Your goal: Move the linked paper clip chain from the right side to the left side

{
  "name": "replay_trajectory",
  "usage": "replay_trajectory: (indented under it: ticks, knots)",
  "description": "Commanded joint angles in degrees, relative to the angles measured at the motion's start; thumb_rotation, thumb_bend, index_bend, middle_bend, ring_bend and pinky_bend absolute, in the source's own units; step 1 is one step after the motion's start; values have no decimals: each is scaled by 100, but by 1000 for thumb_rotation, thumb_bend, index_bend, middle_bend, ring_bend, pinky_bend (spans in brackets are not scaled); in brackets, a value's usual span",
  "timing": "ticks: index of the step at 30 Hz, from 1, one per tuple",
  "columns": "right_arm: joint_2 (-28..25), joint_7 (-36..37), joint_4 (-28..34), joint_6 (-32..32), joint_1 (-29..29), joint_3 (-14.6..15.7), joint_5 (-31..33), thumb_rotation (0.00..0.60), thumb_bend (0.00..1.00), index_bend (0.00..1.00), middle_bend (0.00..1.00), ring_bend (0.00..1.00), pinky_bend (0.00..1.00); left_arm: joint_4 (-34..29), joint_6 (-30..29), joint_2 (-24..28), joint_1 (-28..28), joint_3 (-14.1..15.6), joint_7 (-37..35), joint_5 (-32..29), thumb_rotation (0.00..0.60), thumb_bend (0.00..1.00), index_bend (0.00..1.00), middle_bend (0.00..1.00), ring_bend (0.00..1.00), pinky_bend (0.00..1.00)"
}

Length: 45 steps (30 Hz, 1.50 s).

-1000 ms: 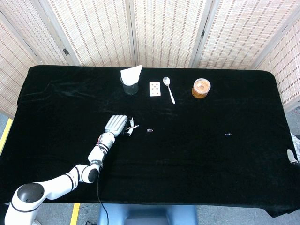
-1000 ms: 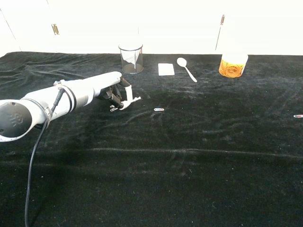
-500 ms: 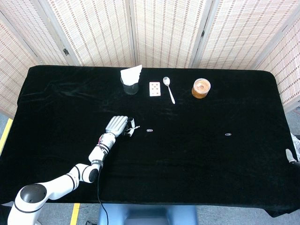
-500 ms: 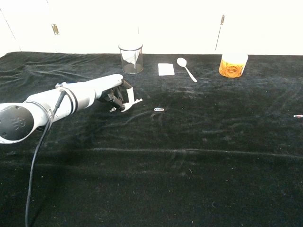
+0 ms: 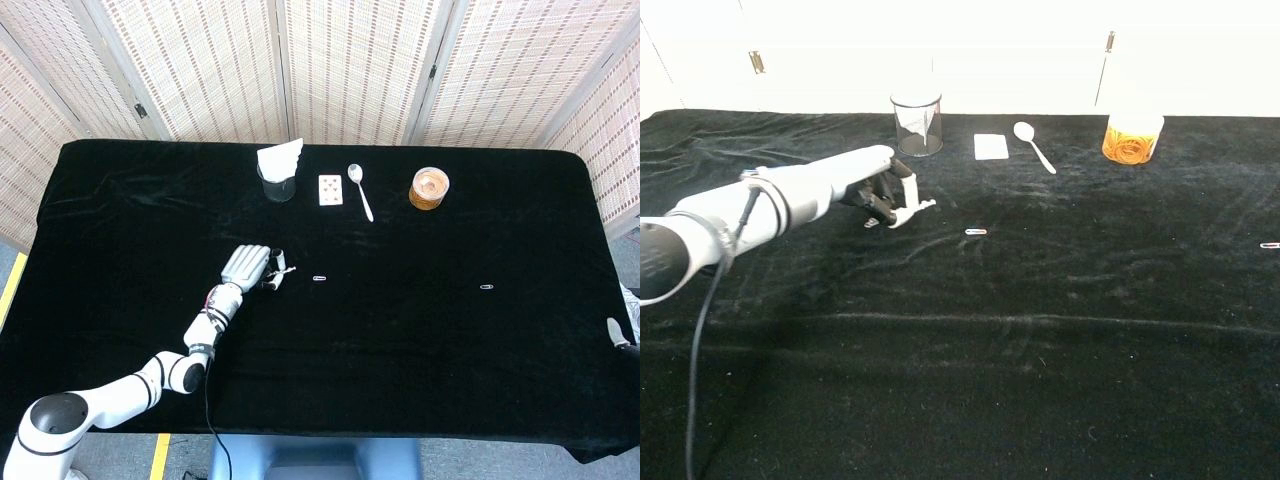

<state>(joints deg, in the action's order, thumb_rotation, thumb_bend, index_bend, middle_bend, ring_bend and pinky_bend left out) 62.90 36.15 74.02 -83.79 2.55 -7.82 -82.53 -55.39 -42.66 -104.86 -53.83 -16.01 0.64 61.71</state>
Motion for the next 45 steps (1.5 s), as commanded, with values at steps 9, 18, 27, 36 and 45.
replay_trajectory:
  ticks: [9, 18, 27, 36, 45]
  knots:
    - [-40, -76, 112, -60, 143, 110, -381, 600, 409, 14, 0, 0, 0, -2379, -1595, 891, 1038, 465, 1559, -332, 600, 691, 805, 1000, 1000, 1000]
    - [-69, -247, 272, -214, 231, 184, -655, 600, 409, 14, 0, 0, 0, -2832, -2103, 959, 1338, 581, 1972, -346, 600, 692, 805, 1000, 1000, 1000]
    - [-64, -343, 320, -99, 349, 222, -667, 600, 409, 14, 0, 0, 0, -2933, -2342, 1055, 1513, 494, 2120, -420, 600, 462, 583, 1000, 1000, 1000]
    - [-59, -381, 331, -46, 399, 246, -624, 600, 409, 15, 0, 0, 0, -3208, -2508, 1124, 1536, 346, 2858, -975, 600, 134, 0, 1000, 1000, 1000]
    - [-65, -548, 357, -101, 374, 268, -583, 600, 408, 14, 0, 0, 0, -4345, -2702, 2189, 1934, 653, 2543, -255, 600, 134, 0, 544, 568, 747]
